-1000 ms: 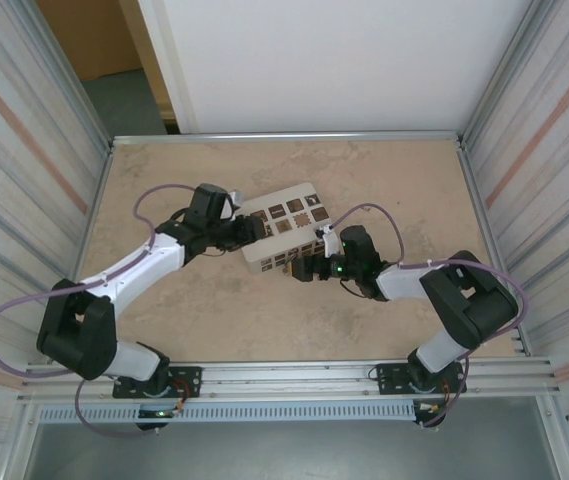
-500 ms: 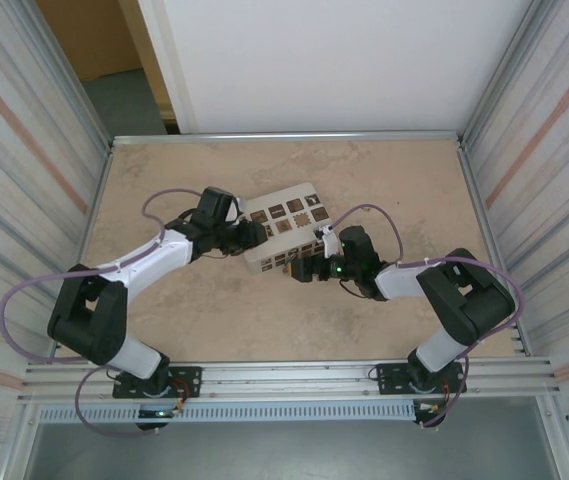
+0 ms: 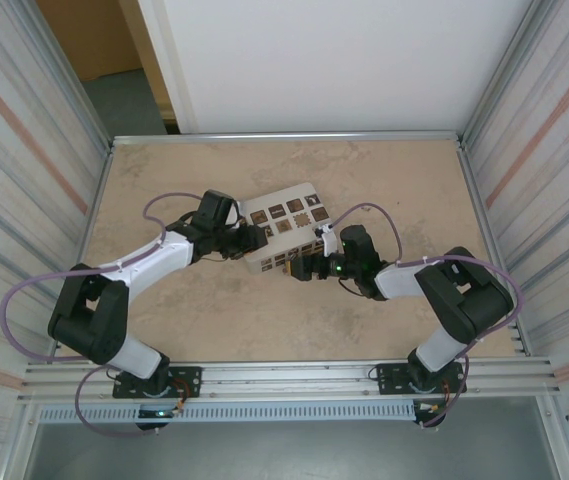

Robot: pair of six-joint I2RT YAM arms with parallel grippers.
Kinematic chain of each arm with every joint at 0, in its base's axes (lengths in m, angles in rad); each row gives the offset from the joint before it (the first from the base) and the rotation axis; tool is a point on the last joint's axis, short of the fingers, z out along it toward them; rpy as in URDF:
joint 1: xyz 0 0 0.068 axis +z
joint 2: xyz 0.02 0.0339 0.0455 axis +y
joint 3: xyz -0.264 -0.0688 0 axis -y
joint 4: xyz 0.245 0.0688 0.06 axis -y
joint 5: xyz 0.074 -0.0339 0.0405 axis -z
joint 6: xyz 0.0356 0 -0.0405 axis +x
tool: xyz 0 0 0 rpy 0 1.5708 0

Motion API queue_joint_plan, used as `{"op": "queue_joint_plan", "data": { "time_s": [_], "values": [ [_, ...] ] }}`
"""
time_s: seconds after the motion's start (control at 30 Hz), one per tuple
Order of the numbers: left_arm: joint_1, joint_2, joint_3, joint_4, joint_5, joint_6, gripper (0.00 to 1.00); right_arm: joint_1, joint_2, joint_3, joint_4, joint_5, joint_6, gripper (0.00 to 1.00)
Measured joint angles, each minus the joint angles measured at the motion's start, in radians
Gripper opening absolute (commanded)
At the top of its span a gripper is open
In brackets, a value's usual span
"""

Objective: Unlock the padlock with the key

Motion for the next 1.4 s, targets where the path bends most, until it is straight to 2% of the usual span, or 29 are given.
{"op": "queue_joint_plan", "data": {
  "time_s": [0.37, 0.53, 1.03, 1.4],
  "values": [
    [-0.006, 0.005, -0.001, 0.014, 0.001, -0.003, 0.37, 0.0, 0.072, 0.023, 0.015, -0.02, 0.0, 0.82],
    [-0.006, 0.006, -0.001, 0.016, 0.002, -0.006, 0.37, -0.002, 0.097, 0.049, 0.039, -0.039, 0.0, 0.74],
    [-0.006, 0.01, -0.001, 0.021, 0.002, -0.01, 0.37, -0.016, 0.179, 0.083, 0.131, -0.113, 0.031, 0.71],
    [-0.006, 0.01, -0.001, 0.021, 0.002, -0.01, 0.37, -0.026, 0.198, 0.085, 0.16, -0.135, 0.046, 0.61]
  ]
}}
